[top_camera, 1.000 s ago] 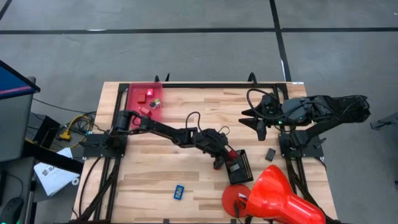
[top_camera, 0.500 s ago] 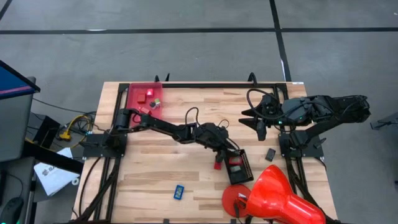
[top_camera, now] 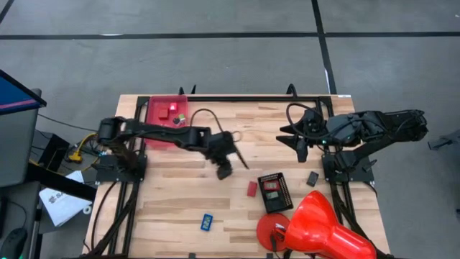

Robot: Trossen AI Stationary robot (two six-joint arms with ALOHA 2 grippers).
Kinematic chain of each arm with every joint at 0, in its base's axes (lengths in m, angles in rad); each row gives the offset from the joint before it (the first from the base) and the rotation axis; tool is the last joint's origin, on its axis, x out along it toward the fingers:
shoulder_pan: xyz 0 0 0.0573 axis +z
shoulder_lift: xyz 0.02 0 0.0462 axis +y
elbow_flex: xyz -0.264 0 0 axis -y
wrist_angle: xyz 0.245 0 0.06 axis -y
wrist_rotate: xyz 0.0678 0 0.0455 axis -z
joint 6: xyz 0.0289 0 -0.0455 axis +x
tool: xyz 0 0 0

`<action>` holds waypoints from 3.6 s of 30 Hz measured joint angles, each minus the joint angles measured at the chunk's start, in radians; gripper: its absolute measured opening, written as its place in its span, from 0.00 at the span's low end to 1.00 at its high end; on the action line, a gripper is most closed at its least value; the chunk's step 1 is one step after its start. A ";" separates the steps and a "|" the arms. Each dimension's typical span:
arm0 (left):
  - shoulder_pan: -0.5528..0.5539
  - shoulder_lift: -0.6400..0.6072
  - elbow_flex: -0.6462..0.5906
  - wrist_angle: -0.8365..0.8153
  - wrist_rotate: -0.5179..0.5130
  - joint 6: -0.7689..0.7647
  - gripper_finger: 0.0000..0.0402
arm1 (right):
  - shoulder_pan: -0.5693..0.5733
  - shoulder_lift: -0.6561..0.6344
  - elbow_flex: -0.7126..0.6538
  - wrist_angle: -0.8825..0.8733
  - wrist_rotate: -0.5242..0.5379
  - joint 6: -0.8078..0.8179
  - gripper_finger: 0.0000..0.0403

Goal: Pick & Place Office items
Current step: Put the blue digital timer into the black bin

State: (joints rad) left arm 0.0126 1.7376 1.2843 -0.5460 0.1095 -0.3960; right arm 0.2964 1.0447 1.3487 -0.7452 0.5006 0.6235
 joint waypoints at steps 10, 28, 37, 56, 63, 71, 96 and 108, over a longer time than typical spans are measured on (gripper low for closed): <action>-0.285 -0.198 -0.277 -0.021 -0.058 -0.621 0.55 | 0.018 0.002 0.000 0.028 0.032 0.005 0.49; -0.533 0.009 -0.301 0.292 -0.050 -1.287 0.71 | 0.071 0.002 0.000 0.050 0.024 0.024 0.49; -0.531 0.145 -0.243 0.420 -0.030 -1.349 0.71 | 0.115 -0.001 0.000 0.046 0.024 -0.001 0.49; -0.489 0.257 -0.177 0.404 0.080 -1.332 0.68 | 0.182 -0.105 0.000 0.038 0.045 -0.048 0.49; -0.460 0.242 -0.184 0.424 0.040 -1.319 0.57 | 0.188 -0.117 0.000 0.032 0.048 -0.060 0.49; -0.434 0.244 -0.184 0.439 0.023 -1.284 0.45 | 0.188 -0.116 0.000 0.033 0.049 -0.064 0.49; -0.428 0.160 -0.187 0.481 -0.187 -0.670 0.53 | 0.188 -0.116 0.000 0.035 0.079 -0.036 0.49; -0.561 0.000 -0.187 0.297 -0.320 -0.310 0.70 | 0.188 -0.103 0.000 0.045 0.102 0.015 0.49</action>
State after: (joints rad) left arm -0.5482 1.7379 1.0976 -0.2487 -0.2103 -0.7059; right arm 0.4839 0.9417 1.3491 -0.7006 0.6023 0.6388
